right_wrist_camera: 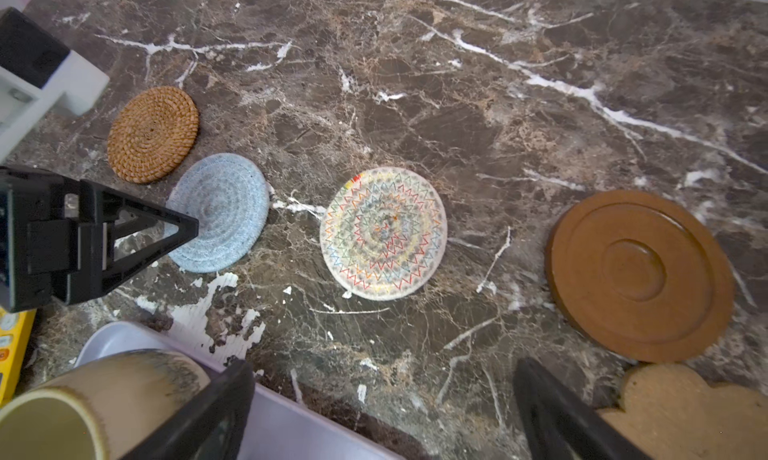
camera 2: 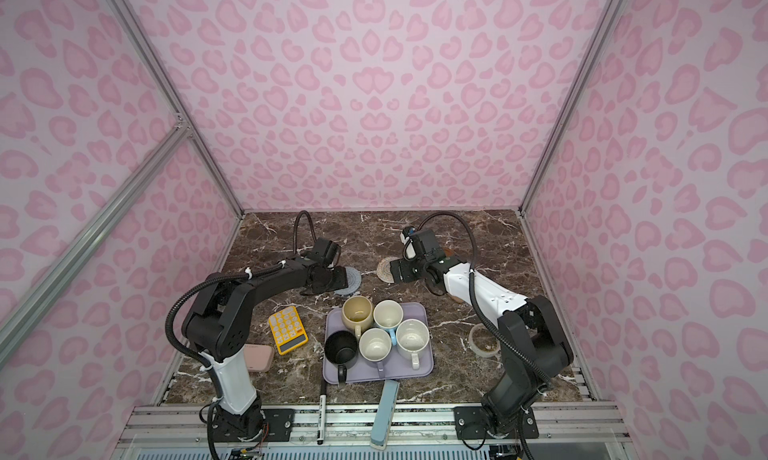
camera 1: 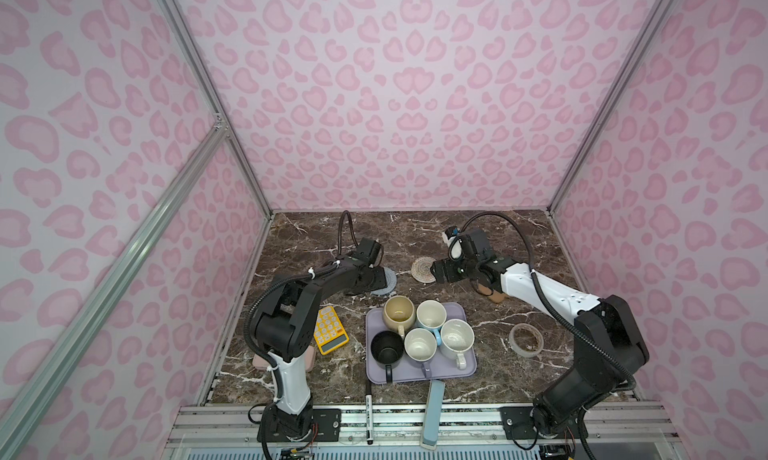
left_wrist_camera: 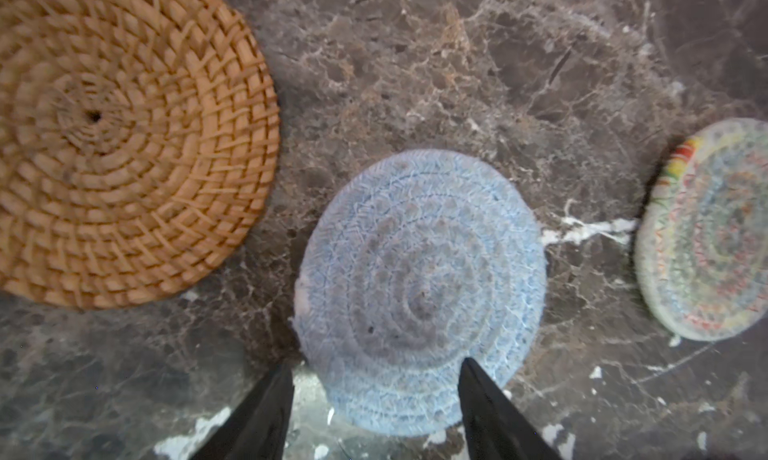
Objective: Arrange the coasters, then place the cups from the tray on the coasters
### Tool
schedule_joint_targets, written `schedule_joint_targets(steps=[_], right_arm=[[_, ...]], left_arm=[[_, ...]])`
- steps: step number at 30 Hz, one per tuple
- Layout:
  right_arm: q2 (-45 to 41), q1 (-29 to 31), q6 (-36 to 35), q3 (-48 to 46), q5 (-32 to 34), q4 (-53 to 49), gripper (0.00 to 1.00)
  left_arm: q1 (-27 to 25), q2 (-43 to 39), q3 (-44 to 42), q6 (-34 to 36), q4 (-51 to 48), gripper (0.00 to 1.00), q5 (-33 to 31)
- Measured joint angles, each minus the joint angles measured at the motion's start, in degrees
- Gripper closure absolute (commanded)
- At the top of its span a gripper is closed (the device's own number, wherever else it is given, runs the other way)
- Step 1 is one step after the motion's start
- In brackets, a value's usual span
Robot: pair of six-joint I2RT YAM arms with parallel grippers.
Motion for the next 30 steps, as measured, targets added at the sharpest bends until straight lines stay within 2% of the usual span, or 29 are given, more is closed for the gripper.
schedule_joint_targets(steps=[16,18,30], right_arm=[[1.2,0.0,0.1,-0.7,-0.2,1.3,0.01],[1.6,0.0,0.1,-0.7,-0.2,1.3,0.02],[3.3,-0.3,0.1,-0.5,-0.3,1.7,0.02]], left_arm=[[-1.0,8.4,9.4,-0.1,0.7,0.45,-6.4],[-1.0,9.5,11.2,-0.1,-0.1,0.5,-6.6],[-1.0,13.6,18.3,0.6,-4.1,0.5,-10.2]])
